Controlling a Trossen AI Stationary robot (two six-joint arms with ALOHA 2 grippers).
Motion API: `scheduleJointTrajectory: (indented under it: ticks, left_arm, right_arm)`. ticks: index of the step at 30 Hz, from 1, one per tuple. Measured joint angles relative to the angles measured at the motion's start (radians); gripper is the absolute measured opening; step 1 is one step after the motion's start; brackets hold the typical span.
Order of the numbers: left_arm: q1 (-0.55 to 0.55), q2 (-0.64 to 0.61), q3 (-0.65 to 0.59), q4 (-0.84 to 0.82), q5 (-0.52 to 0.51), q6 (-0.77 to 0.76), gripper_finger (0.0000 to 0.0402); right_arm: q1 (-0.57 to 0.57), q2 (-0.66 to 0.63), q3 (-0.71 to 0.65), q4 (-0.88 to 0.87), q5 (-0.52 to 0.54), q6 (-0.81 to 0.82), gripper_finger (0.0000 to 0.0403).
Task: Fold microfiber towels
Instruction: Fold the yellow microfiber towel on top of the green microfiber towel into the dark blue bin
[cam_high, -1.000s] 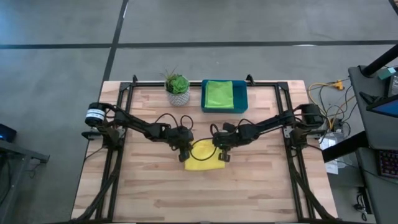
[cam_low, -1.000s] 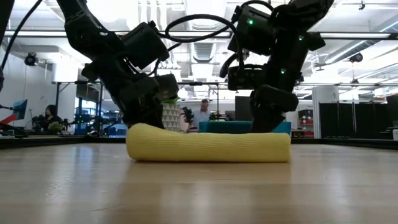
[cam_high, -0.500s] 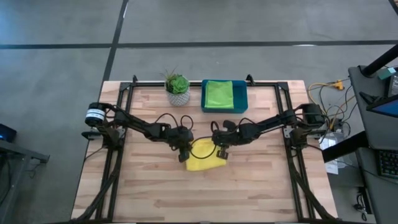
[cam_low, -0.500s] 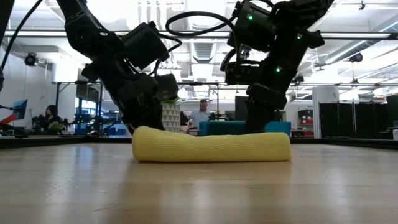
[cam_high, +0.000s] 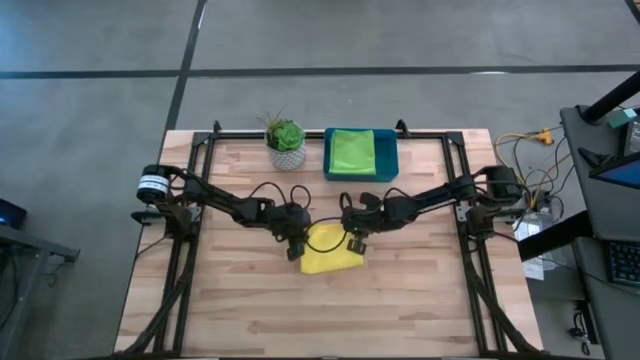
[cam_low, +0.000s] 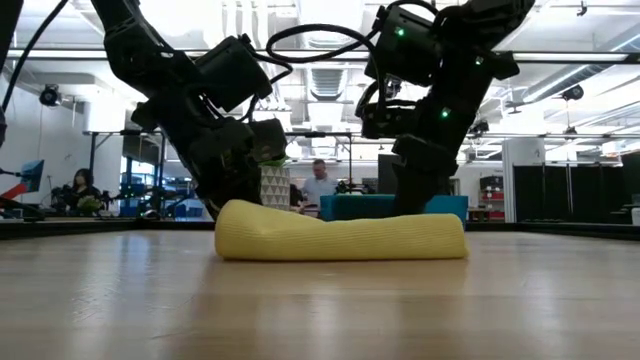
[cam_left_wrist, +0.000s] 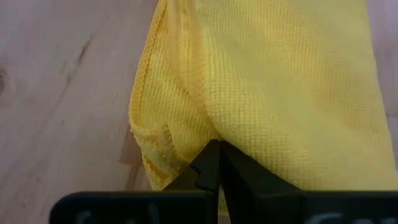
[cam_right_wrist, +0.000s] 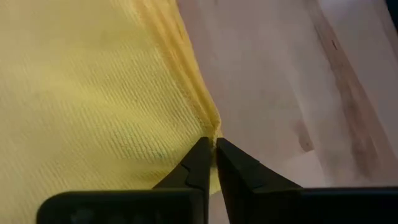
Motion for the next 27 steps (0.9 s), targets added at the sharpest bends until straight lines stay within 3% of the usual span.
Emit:
scheduleJointTrajectory:
  ticks: [6, 13, 18, 27]
  left_arm:
    - [0.0, 0.0, 0.0, 0.0, 0.002, -0.001, 0.0]
    - [0.0, -0.009, 0.005, -0.009, 0.002, 0.0, 0.0]
    - [0.013, -0.048, 0.007, -0.017, -0.033, 0.009, 0.0]
    - [0.04, -0.11, 0.004, -0.063, -0.053, 0.037, 0.0]
  right_arm:
    - [-0.033, -0.019, -0.002, -0.047, 0.006, 0.04, 0.0082]
    - [-0.023, -0.139, -0.002, 0.007, -0.012, 0.064, 0.0144]
    - [0.063, -0.164, -0.014, 0.125, -0.058, 0.159, 0.0151]
    - [0.183, -0.016, -0.012, 0.2, -0.061, 0.34, 0.0132]
